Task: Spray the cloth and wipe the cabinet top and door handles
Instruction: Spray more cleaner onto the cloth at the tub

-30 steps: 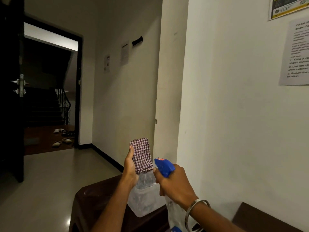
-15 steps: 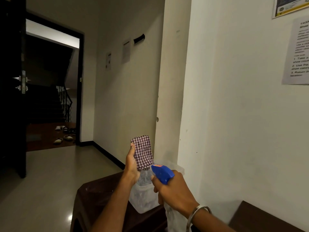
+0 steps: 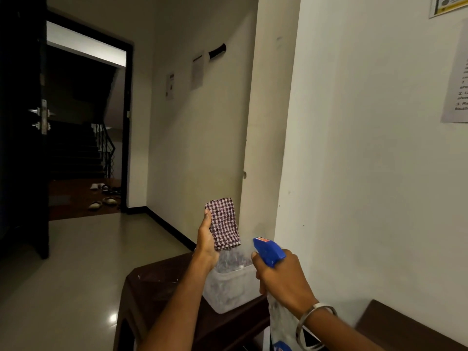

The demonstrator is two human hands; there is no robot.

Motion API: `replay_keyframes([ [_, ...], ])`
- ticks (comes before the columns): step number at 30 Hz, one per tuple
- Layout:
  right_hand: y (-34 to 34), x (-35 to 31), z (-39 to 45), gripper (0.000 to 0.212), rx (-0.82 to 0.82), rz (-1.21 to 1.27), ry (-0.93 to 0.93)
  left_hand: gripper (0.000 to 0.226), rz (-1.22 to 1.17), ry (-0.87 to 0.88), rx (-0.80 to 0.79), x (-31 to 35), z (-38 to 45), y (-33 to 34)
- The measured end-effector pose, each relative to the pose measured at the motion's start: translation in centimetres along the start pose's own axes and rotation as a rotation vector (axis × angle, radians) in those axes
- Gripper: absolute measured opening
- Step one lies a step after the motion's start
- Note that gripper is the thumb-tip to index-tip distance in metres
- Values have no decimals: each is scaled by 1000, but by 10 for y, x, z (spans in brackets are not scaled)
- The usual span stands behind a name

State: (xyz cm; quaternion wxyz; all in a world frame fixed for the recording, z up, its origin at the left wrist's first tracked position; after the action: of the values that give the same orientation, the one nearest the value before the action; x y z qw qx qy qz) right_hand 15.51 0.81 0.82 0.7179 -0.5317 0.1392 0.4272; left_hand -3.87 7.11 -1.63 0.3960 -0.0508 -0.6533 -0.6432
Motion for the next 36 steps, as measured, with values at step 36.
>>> replay_keyframes([
  [36,-122,-110,159,23,349,231,-290,58,183,6,-57,-11,20,-4],
])
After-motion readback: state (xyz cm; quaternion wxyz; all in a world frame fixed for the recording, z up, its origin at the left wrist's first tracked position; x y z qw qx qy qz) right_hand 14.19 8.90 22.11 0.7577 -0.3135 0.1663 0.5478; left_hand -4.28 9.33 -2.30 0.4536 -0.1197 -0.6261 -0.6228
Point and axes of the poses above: each hand's wrist, its own z-axis towards the middle knuckle, its own y-axis out of the palm, x = y × z, the point moved 8 cm from there along z, towards the middle knuckle, and after that the axes turned 14 degrees about -z, right-handed, at the moved point
